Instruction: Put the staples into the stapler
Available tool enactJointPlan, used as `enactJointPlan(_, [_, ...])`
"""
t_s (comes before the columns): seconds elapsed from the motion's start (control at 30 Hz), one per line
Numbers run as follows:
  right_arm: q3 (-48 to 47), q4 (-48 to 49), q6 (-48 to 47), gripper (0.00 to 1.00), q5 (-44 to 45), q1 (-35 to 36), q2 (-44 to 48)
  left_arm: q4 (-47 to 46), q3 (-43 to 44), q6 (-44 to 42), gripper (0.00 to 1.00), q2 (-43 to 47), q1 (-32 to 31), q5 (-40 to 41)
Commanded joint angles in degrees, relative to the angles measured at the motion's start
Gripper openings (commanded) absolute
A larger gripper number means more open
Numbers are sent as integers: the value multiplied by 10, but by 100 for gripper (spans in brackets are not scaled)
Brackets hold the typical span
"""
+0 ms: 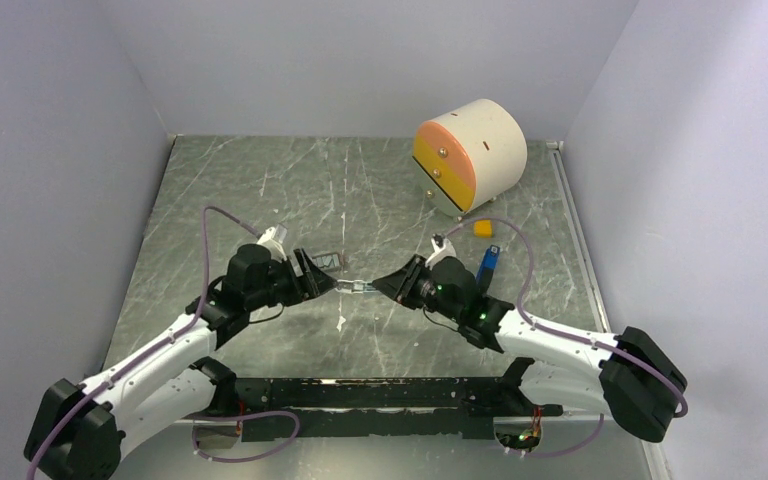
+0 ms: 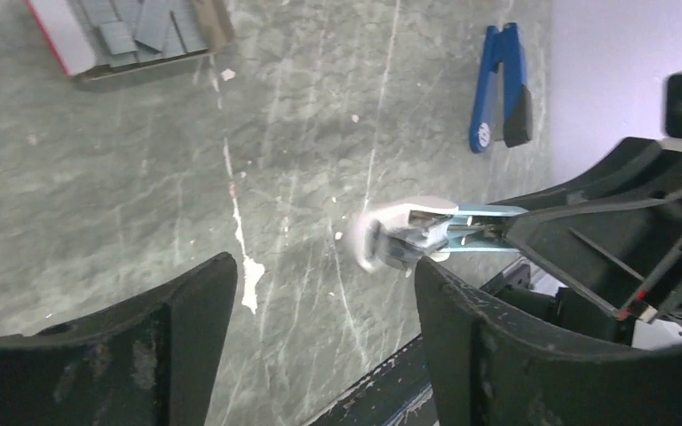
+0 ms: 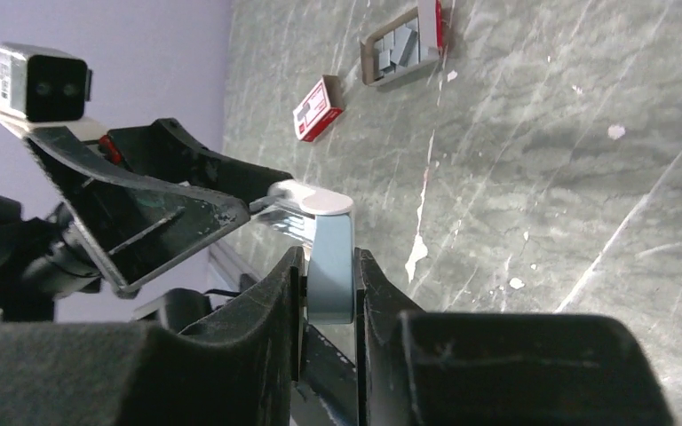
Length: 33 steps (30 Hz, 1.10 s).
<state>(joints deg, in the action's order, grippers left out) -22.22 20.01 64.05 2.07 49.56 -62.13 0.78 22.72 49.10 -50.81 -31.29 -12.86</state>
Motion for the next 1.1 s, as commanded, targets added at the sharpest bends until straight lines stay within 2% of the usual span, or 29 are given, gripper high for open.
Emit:
enactJointPlan(0.0, [-66, -132, -113, 11, 16, -1, -2, 123, 55, -45, 79, 24, -2, 71])
enactJointPlan(0.23, [-169, -305, -289, 14, 17, -3, -16, 221, 120, -95, 85, 66, -3, 113])
enactJointPlan(0.37, [-218, -355, -366, 16, -17, -11, -45, 254, 143, -108, 85, 97, -3, 109])
enactJointPlan(0.53, [-277, -398, -479, 18, -74, -23, -105, 248, 150, -125, 83, 124, -3, 87])
enactJointPlan(0.63, [-307, -407, -557, 18, -136, -38, -150, 251, 164, -138, 80, 120, -2, 90])
enactJointPlan(0.9, [-426, -451, -692, 19, -233, -66, -299, 261, 192, -166, 77, 97, -3, 110])
enactJointPlan(1.07, [-552, -556, -794, 21, -271, -86, -400, 260, 183, -171, 77, 105, -3, 127])
